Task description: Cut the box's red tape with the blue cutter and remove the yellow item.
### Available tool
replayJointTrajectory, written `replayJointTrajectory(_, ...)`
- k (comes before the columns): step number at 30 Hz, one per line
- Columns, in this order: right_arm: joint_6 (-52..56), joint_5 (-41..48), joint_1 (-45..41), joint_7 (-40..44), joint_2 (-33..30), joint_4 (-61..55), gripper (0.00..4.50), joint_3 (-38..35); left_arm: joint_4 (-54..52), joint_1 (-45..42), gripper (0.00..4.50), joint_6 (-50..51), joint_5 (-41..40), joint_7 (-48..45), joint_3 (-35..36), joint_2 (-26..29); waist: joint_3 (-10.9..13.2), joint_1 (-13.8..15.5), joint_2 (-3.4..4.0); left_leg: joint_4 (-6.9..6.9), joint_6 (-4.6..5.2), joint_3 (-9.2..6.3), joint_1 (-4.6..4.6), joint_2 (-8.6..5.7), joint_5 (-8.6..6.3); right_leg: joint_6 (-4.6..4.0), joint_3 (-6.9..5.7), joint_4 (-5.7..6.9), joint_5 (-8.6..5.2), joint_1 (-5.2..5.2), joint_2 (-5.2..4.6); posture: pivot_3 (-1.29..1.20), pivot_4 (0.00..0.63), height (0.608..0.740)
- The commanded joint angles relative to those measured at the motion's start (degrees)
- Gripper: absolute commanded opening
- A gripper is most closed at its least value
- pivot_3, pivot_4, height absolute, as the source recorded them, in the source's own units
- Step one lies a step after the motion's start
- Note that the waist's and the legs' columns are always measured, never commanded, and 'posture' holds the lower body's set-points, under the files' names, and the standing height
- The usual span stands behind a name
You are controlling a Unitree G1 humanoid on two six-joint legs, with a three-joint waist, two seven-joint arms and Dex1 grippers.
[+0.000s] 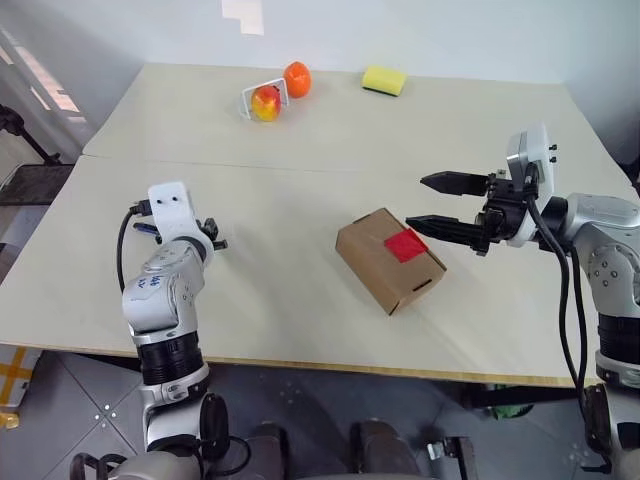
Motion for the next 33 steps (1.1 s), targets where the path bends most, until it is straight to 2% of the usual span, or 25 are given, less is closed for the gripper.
replayJointTrajectory(1,0.06,1.62,0.06,-0.98,-1.4,-2.81,4.5,-2.82,-1.6,-0.29,1.9,-3.76,-1.79,-2.67,-1.41,0.6,0.0,0.03,0.0,0.0,0.0,0.0,0.0,0.0,0.0,0.0,0.0,0.0,0.0,0.0,0.0,0.0,0.15,0.74)
replayJointTrajectory(11,0.54,2.55,3.09,-3.37,-2.08,-5.5,4.5,-4.26,0.2,-0.06,1.9,-11.1,-4.7,-10.77,-6.02,1.77,0.0,-0.04,0.0,0.0,0.01,-0.01,-0.01,0.01,0.0,0.0,0.0,0.0,0.0,0.0,0.01,0.0,0.15,0.74)
replayJointTrajectory(27,1.94,4.75,8.35,-6.48,-3.91,-9.6,4.5,-7.78,1.87,0.56,1.9,-16.86,-4.49,-11.98,-7.97,3.17,0.0,-0.07,-0.01,0.01,0.03,-0.02,-0.03,0.03,-0.02,0.0,0.0,0.0,0.0,0.0,0.05,0.0,0.15,0.74)
replayJointTrajectory(33,1.13,4.68,9.74,-6.03,-4.53,-8.61,4.5,-8.84,-2.22,3.39,1.9,-21.46,-5.05,-14.98,-5.87,7.96,0.01,-0.06,-0.01,0.01,0.03,-0.02,-0.03,0.03,-0.02,0.0,0.0,0.0,0.0,0.0,0.04,0.0,0.15,0.74)
